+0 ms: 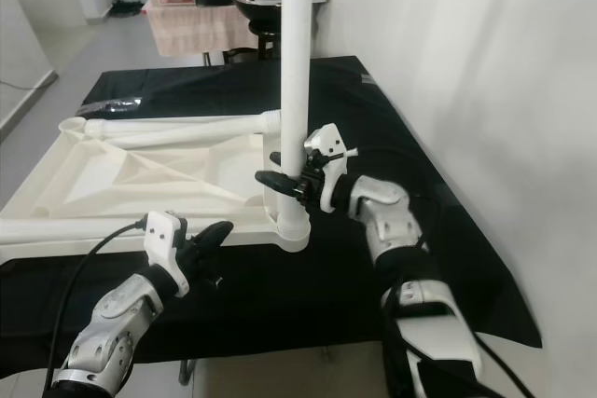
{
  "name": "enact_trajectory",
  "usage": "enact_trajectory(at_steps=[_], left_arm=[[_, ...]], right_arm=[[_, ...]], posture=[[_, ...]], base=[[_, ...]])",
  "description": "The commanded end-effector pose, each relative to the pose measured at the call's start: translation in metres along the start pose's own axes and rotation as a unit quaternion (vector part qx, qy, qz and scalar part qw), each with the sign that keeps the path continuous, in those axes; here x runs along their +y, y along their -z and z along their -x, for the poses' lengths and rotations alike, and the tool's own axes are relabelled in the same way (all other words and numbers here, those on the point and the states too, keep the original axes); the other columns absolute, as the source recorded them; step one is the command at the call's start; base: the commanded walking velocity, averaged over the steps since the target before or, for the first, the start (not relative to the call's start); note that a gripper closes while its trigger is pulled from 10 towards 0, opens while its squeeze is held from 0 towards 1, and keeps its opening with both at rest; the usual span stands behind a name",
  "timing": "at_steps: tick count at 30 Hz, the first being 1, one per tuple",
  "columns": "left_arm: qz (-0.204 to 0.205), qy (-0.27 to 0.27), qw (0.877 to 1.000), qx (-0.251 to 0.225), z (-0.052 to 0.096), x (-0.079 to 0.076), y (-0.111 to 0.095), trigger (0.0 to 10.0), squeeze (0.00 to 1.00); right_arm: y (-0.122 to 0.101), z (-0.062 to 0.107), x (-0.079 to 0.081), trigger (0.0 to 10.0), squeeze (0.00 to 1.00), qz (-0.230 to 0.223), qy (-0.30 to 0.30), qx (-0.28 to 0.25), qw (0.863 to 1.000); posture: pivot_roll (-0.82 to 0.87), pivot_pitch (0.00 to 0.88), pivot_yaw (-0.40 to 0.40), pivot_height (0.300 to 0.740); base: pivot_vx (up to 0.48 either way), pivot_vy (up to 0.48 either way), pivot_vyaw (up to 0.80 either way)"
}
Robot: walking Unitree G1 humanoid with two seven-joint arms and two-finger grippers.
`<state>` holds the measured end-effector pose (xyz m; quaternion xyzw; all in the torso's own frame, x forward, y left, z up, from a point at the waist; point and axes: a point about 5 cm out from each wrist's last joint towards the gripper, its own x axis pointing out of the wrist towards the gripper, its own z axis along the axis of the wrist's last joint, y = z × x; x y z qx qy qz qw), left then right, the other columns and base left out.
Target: Building children table
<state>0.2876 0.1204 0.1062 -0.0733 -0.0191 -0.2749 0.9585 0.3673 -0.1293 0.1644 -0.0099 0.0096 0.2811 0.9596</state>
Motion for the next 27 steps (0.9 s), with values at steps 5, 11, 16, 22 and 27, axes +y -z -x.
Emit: enact_trajectory(at_steps=[5, 11, 16, 22, 27], left_arm=[[0.006, -0.005, 1.000, 0.006, 0.001, 0.005, 0.002, 10.0, 0.00], [0.006, -0.009, 1.000, 0.004, 0.000, 0.005, 0.002, 10.0, 0.00], [0.009, -0.018, 1.000, -0.001, 0.000, 0.005, 0.002, 10.0, 0.00], [0.013, -0.011, 1.000, 0.002, -0.003, 0.004, 0.003, 10.0, 0.00], [0.013, -0.011, 1.000, 0.003, -0.004, 0.003, 0.004, 10.0, 0.00]], right_arm=[[0.066, 0.013, 0.055, 0.0, 0.00, -0.006, 0.123, 0.102, 0.987], [0.061, 0.001, 0.048, 10.0, 0.00, 0.000, 0.107, 0.107, 0.989], [0.050, -0.009, 0.048, 10.0, 1.00, -0.039, 0.027, 0.088, 0.995], [0.008, -0.019, 0.027, 10.0, 0.00, -0.028, -0.094, 0.033, 0.995], [-0.007, -0.017, 0.016, 10.0, 0.00, 0.008, -0.192, 0.037, 0.981]], posture=[[-0.01, 0.000, 0.025, 0.740], [0.00, 0.000, 0.005, 0.740], [0.00, 0.000, -0.002, 0.740], [0.00, 0.000, -0.008, 0.740], [0.01, 0.000, -0.011, 0.740]], base=[[0.000, 0.000, 0.00], [0.000, 0.000, 0.00], [0.000, 0.000, 0.00], [0.000, 0.000, 0.00], [0.000, 0.000, 0.00]])
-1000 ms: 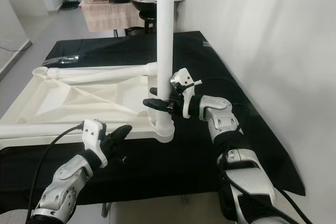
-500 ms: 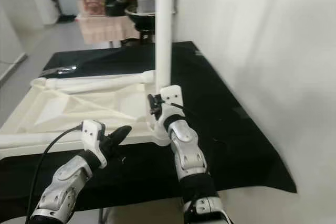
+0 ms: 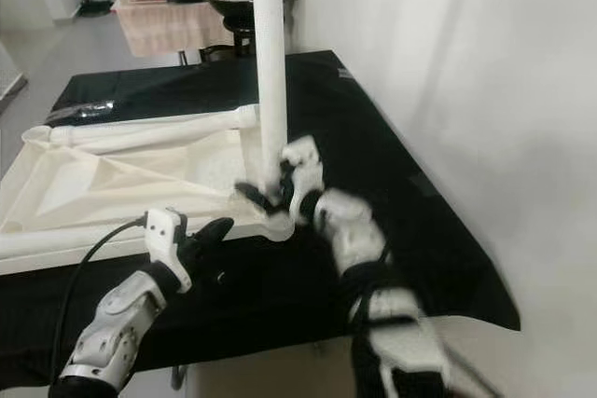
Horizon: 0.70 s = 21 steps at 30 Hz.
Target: Building children table
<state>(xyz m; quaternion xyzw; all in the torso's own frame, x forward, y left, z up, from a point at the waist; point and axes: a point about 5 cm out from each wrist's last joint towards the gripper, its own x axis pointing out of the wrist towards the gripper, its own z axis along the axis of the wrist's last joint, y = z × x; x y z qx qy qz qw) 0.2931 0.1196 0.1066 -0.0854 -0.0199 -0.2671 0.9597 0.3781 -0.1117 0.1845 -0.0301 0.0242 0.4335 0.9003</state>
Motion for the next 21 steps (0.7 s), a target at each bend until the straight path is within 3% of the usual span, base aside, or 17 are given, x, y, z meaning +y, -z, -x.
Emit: enact_trajectory(at_steps=[1, 7, 8, 9, 21], left_arm=[[0.002, -0.003, 1.000, 0.008, 0.001, 0.001, 0.005, 10.0, 0.00], [0.001, -0.005, 1.000, 0.008, 0.001, 0.001, 0.005, 10.0, 0.00], [0.001, -0.005, 1.000, 0.008, 0.001, 0.001, 0.005, 10.0, 0.00], [0.001, -0.005, 1.000, 0.008, 0.001, 0.001, 0.005, 10.0, 0.00], [0.005, -0.004, 1.000, 0.009, 0.001, 0.001, 0.005, 10.0, 0.00]], right_arm=[[0.011, -0.001, 0.005, 10.0, 0.00, -0.007, -0.054, 0.025, 0.998], [-0.001, 0.001, 0.000, 10.0, 0.00, -0.001, -0.117, 0.031, 0.993], [-0.004, 0.001, -0.002, 2.2, 0.00, -0.005, -0.115, 0.026, 0.993], [-0.006, 0.001, -0.003, 0.0, 0.00, -0.009, -0.118, 0.022, 0.993], [0.001, 0.013, -0.011, 0.0, 0.00, -0.002, -0.112, 0.019, 0.994]], posture=[[0.01, 0.000, -0.013, 0.740], [0.03, 0.000, -0.019, 0.740], [0.03, 0.000, -0.019, 0.740], [0.03, 0.000, -0.019, 0.740], [0.02, 0.000, -0.012, 0.740]], base=[[0.000, 0.000, 0.00], [0.000, 0.000, 0.00], [0.000, 0.000, 0.00], [0.000, 0.000, 0.00], [0.000, 0.000, 0.00]])
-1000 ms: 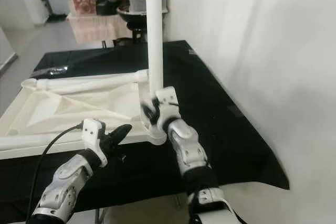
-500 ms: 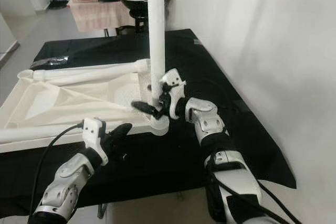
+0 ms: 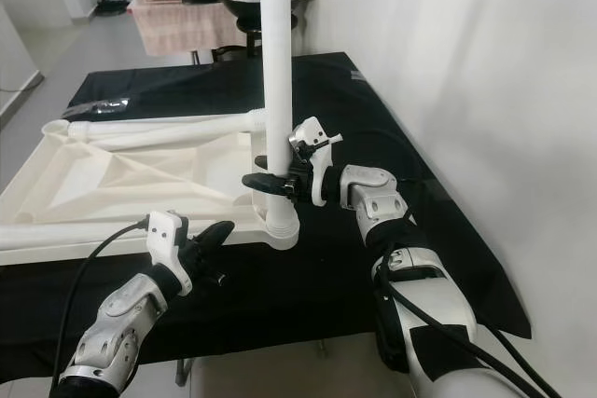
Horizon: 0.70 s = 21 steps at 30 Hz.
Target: Building children table
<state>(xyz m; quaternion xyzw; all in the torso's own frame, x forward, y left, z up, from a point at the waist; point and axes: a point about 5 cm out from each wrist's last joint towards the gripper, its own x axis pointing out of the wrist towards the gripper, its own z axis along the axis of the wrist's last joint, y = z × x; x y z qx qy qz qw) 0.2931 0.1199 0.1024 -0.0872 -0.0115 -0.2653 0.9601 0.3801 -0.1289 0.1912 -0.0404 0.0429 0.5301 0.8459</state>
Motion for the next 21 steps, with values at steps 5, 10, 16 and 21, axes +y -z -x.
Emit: enact_trajectory(at_steps=[5, 10, 16, 21], left_arm=[[0.002, -0.001, 1.000, 0.000, 0.000, 0.000, 0.001, 10.0, 0.00], [0.002, -0.002, 1.000, -0.001, 0.003, 0.003, 0.000, 10.0, 0.00], [-0.002, -0.003, 1.000, 0.002, 0.004, 0.006, -0.001, 10.0, 0.00], [-0.001, -0.003, 1.000, 0.002, 0.002, 0.007, -0.001, 10.0, 0.00]], right_arm=[[0.011, 0.007, -0.003, 0.0, 0.00, -0.010, 0.029, -0.006, 1.000], [0.042, 0.002, -0.001, 0.0, 0.00, -0.037, 0.233, 0.015, 0.972], [0.100, -0.026, 0.066, 0.0, 0.00, -0.110, 0.361, 0.063, 0.924], [0.091, -0.031, 0.053, 0.0, 0.00, -0.099, 0.346, 0.052, 0.932]], posture=[[0.02, 0.000, -0.012, 0.740], [0.01, 0.000, -0.010, 0.740], [0.00, 0.000, 0.014, 0.740], [0.02, 0.000, -0.007, 0.740]], base=[[0.000, 0.000, 0.00], [0.000, 0.000, 0.00], [0.000, 0.000, 0.00], [0.000, 0.000, 0.00]])
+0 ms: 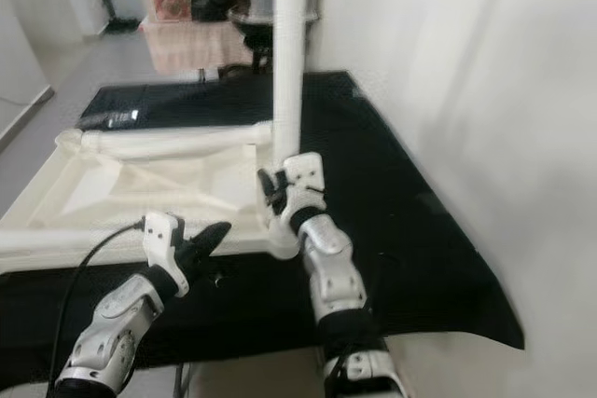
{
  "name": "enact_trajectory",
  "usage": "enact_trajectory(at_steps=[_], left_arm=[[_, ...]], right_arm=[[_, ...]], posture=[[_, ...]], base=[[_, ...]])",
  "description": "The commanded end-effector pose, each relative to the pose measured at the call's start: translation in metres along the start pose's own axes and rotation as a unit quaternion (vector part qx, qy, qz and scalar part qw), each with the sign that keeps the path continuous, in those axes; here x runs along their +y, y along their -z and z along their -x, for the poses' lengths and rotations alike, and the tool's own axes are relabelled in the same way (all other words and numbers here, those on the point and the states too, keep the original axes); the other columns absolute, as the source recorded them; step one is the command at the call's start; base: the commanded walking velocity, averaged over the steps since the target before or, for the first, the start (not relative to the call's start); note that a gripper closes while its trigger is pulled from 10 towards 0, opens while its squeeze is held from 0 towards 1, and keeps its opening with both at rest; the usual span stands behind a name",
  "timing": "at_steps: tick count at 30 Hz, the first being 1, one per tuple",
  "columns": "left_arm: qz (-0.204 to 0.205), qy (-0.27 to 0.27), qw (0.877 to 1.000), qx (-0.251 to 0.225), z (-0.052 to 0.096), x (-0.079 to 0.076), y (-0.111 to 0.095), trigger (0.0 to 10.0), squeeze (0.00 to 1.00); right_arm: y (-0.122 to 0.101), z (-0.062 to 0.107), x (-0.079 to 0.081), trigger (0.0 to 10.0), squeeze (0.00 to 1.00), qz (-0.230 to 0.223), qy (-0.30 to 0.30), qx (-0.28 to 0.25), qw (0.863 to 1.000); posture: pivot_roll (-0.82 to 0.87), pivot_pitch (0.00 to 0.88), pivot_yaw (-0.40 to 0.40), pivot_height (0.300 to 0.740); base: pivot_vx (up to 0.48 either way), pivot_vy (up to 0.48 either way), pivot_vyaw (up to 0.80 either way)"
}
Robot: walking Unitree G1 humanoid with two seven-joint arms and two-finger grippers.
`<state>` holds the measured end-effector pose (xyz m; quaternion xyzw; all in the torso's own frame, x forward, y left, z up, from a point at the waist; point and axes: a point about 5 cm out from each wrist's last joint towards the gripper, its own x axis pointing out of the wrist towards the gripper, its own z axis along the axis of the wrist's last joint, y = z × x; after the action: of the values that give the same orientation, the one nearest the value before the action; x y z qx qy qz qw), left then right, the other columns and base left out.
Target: Building children table
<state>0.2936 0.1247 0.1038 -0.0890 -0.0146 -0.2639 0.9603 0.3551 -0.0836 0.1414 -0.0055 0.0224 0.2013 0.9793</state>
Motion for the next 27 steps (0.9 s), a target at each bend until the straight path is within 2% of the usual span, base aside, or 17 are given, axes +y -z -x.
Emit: enact_trajectory(at_steps=[1, 3, 4, 5, 6, 7, 8, 10, 11, 12, 13, 15, 16, 17, 18, 20, 27], left_arm=[[-0.002, -0.002, 1.000, 0.006, 0.001, 0.003, 0.001, 10.0, 0.00], [-0.002, -0.002, 1.000, 0.006, 0.001, 0.003, 0.001, 10.0, 0.00], [-0.002, -0.004, 1.000, 0.004, 0.000, 0.002, 0.001, 10.0, 0.00], [-0.002, -0.004, 1.000, 0.004, 0.000, 0.002, 0.001, 10.0, 0.00], [-0.002, -0.008, 1.000, 0.001, 0.000, 0.002, 0.001, 10.0, 0.00], [-0.001, -0.009, 1.000, 0.000, -0.001, 0.002, 0.001, 10.0, 0.00], [-0.001, -0.009, 1.000, 0.000, -0.001, 0.002, 0.001, 10.0, 0.00], [0.002, -0.008, 1.000, 0.000, -0.002, 0.001, 0.001, 10.0, 0.00], [0.003, -0.007, 1.000, 0.001, -0.003, 0.000, 0.001, 10.0, 0.00], [0.003, -0.007, 1.000, 0.001, -0.003, 0.000, 0.001, 10.0, 0.00], [0.003, -0.006, 1.000, 0.001, -0.003, 0.000, 0.001, 10.0, 0.00], [0.003, -0.006, 1.000, 0.001, -0.003, 0.000, 0.001, 10.0, 0.00], [0.003, -0.005, 1.000, 0.002, -0.004, -0.001, 0.002, 10.0, 0.00], [0.001, -0.003, 1.000, 0.002, -0.004, -0.002, 0.002, 10.0, 0.00], [0.001, -0.003, 1.000, 0.002, -0.004, -0.002, 0.002, 10.0, 0.00], [-0.005, -0.002, 1.000, 0.003, -0.005, -0.003, 0.002, 10.0, 0.00], [-0.020, -0.006, 1.000, 0.004, -0.005, -0.005, 0.003, 10.0, 0.00]], right_arm=[[0.046, 0.011, 0.001, 0.0, 0.00, -0.029, 0.005, 0.096, 0.995], [0.046, 0.011, 0.001, 0.0, 0.00, -0.029, 0.005, 0.096, 0.995], [0.045, 0.008, -0.003, 9.5, 0.00, -0.028, 0.012, 0.101, 0.994], [0.045, 0.008, -0.003, 9.5, 0.00, -0.028, 0.012, 0.101, 0.994], [0.041, 0.004, -0.003, 10.0, 0.81, -0.031, -0.026, 0.099, 0.994], [0.033, 0.002, -0.001, 10.0, 1.00, -0.034, -0.073, 0.091, 0.993], [0.033, 0.002, -0.001, 10.0, 1.00, -0.034, -0.073, 0.091, 0.993], [0.014, 0.000, 0.003, 10.0, 1.00, -0.031, -0.151, 0.059, 0.986], [0.001, 0.001, 0.000, 10.0, 1.00, -0.023, -0.203, 0.034, 0.978], [0.001, 0.001, 0.000, 10.0, 1.00, -0.023, -0.203, 0.034, 0.978], [-0.009, 0.003, -0.004, 10.0, 0.51, -0.008, -0.243, 0.018, 0.970], [-0.009, 0.003, -0.004, 10.0, 0.51, -0.008, -0.243, 0.018, 0.970], [-0.017, 0.005, -0.010, 10.0, 0.02, 0.009, -0.277, 0.008, 0.961], [-0.022, 0.006, -0.020, 10.0, 0.00, 0.025, -0.319, 0.016, 0.947], [-0.022, 0.006, -0.020, 10.0, 0.00, 0.025, -0.319, 0.016, 0.947], [-0.028, 0.007, -0.033, 10.0, 0.00, 0.041, -0.364, 0.033, 0.930], [-0.035, 0.001, -0.041, 10.0, 0.00, 0.042, -0.379, 0.053, 0.923]], posture=[[0.02, 0.000, -0.007, 0.740], [0.02, 0.000, -0.007, 0.740], [0.02, 0.000, -0.009, 0.740], [0.02, 0.000, -0.009, 0.740], [0.02, 0.000, -0.015, 0.740], [0.02, 0.000, -0.016, 0.740], [0.02, 0.000, -0.016, 0.740], [0.02, 0.000, -0.017, 0.740], [0.02, 0.000, -0.018, 0.740], [0.02, 0.000, -0.018, 0.740], [0.02, 0.000, -0.020, 0.740], [0.02, 0.000, -0.020, 0.740], [0.02, 0.000, -0.022, 0.740], [0.04, 0.000, -0.035, 0.740], [0.04, 0.000, -0.035, 0.740], [0.04, 0.000, -0.040, 0.740], [0.06, 0.000, -0.049, 0.740]], base=[[0.000, 0.000, 0.00], [0.000, 0.000, 0.00], [0.000, 0.000, 0.00], [0.000, 0.000, 0.00], [0.000, 0.000, 0.00], [0.000, 0.000, 0.00], [0.000, 0.000, 0.00], [0.000, 0.000, 0.00], [0.000, 0.000, 0.00], [0.000, 0.000, 0.00], [0.000, 0.000, 0.00], [0.000, 0.000, 0.00], [0.000, 0.000, 0.00], [0.000, 0.000, 0.00], [0.000, 0.000, 0.00], [0.000, 0.000, 0.00], [0.000, 0.000, 0.00]])
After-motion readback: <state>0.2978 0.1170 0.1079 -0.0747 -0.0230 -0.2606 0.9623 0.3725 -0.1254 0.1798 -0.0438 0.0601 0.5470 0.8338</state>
